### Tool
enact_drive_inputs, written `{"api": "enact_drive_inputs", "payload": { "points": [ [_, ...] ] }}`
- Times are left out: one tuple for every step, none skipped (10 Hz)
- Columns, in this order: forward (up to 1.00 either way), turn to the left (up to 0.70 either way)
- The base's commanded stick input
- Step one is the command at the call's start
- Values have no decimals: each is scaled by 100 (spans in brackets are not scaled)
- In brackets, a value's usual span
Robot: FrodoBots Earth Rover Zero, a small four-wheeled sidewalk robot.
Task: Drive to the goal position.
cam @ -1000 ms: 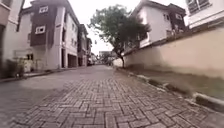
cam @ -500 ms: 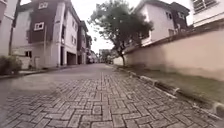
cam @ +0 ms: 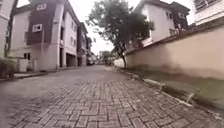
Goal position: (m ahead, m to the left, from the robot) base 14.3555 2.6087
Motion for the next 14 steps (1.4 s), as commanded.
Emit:
{"api": "enact_drive_inputs", "payload": {
  "points": [
    [69, 3],
    [69, 3],
    [69, 3],
    [69, 3],
    [69, 3],
    [69, 3],
    [69, 35],
    [69, 10],
    [69, 3],
    [69, 3],
    [69, 3],
    [69, 3],
    [69, 3],
    [69, 3]
  ]
}}
